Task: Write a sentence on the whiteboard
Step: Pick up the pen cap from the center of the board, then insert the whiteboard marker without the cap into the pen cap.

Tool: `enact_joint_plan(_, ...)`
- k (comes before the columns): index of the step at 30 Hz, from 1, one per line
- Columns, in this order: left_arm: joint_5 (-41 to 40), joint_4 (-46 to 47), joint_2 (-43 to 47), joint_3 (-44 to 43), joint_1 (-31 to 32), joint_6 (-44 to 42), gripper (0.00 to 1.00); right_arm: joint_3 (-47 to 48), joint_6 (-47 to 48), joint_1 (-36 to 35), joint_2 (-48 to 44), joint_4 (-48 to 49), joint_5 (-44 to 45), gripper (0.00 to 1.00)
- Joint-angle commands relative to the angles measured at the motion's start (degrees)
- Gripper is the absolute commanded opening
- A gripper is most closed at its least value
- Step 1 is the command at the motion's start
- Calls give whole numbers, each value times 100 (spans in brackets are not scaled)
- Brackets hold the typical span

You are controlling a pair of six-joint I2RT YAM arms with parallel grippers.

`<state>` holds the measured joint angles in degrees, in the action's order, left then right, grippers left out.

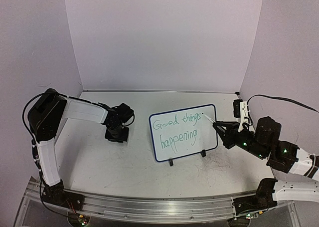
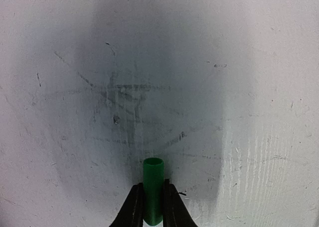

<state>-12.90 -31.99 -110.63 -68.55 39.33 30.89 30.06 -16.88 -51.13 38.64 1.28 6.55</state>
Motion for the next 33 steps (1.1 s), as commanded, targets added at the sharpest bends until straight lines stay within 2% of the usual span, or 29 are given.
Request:
enact_joint_plan(1, 117, -518, -196, 204, 22, -191, 6, 33, -69, -2, -114, 259, -4, 0)
enact_joint_plan(4, 63, -508, 17, 272, 23, -342, 0, 44, -73, -1, -102, 253, -5, 0)
enact_joint_plan(12, -326, -444, 1354, 232, 24, -1322, 0, 202, -12, -1, -51, 126, 116, 0)
enact_joint_plan(19, 380, -326, 2655, 322, 155, -2713, 0, 401, 243, 4, 100, -82, 322, 0)
enact_joint_plan(24, 758, -277, 3737, 460, 937, -3905, 0, 662, 661, 2, 398, -119, -18, 0)
enact_joint_plan(28, 875, -172, 4459, 479, 1476, -4368, 0, 950, 960, -1, 874, -153, -926, 0)
enact_joint_plan(33, 646, -137, 4411, 514, 2589, -4734, 0, 1465, 1377, -148, 1541, -580, -1863, 0)
